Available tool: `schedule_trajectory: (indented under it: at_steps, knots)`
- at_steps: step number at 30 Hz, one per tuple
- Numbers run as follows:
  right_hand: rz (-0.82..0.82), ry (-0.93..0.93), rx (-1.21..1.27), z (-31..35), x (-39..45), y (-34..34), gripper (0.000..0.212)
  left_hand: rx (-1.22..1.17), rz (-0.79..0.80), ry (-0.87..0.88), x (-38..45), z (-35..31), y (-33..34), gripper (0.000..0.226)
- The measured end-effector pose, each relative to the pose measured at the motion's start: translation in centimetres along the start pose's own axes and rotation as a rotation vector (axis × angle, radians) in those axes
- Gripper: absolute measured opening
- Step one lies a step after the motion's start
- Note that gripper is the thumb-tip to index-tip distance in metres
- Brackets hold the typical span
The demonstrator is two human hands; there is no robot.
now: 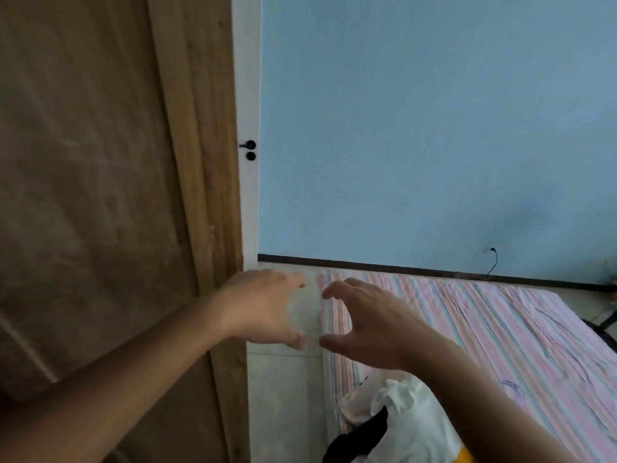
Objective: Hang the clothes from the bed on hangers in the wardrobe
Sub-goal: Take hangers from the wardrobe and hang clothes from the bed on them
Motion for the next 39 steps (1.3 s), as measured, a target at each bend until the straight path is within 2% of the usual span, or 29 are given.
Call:
schedule_trajectory:
  at_steps: [7, 11, 18, 24, 31, 39]
  knots:
    - [0.052, -0.219, 0.032, 6.8, 3.3, -0.6, 0.065, -0.134, -0.006, -0.171, -5.5, 6.3, -0.2, 0.092]
    - [0.050, -0.345, 0.009, 9.7, 5.2, -1.3, 0.067, -0.201, -0.082, -0.308, -8.7, 9.4, -2.2, 0.087]
    - [0.081, -0.560, 0.004, 15.6, 6.8, -2.1, 0.057, -0.252, -0.207, -0.596, -14.5, 13.8, -3.9, 0.099]
    - [0.075, -0.649, -0.058, 21.2, 7.8, -0.9, 0.068, -0.246, -0.258, -0.710, -20.6, 16.7, -4.3, 0.101]
    - [0.112, -0.708, -0.066, 29.3, 8.5, -0.3, 0.069, -0.177, -0.318, -0.786, -27.8, 19.8, -6.6, 0.085]
    - [0.143, -0.786, -0.016, 38.3, 9.3, 1.2, 0.058, -0.093, -0.328, -0.914, -35.8, 25.2, -7.7, 0.102]
Point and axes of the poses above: each hand's wrist, its own x-axis towards the middle knuckle, its own y-axis out of the palm, z = x × y, the point moved 8 cm from there along x, towards the middle knuckle
